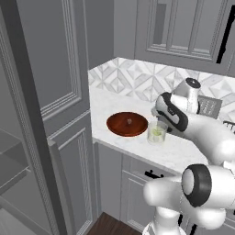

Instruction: Grab a lemon wedge from the fridge and one ice cube from the ice bowl, and put them in the glass of lemonade.

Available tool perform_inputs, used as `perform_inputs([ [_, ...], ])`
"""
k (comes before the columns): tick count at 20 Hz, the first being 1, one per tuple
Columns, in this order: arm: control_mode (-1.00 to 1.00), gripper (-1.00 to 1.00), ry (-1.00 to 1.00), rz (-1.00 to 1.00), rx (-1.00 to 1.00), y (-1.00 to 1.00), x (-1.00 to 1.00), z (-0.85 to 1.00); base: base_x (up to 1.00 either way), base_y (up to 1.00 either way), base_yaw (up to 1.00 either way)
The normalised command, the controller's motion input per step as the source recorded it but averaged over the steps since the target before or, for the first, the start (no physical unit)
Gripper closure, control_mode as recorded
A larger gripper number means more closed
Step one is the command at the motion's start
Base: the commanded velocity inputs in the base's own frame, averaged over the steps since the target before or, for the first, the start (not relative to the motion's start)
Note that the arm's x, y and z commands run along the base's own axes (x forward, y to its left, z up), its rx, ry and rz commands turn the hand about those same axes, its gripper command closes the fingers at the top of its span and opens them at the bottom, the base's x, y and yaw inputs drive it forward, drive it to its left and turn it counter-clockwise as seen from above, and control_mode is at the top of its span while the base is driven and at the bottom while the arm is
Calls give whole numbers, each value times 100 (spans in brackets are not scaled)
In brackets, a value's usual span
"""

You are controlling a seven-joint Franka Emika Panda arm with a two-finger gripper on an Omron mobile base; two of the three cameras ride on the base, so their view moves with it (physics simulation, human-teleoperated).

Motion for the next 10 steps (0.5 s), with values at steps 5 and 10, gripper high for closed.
perform_inputs([
  [5, -100, -100, -4, 0, 3, 0, -52, 52, 0, 0, 0],
  [10, -100, -100, 0, 0, 0, 4, -38, 50, 0, 0, 0],
])
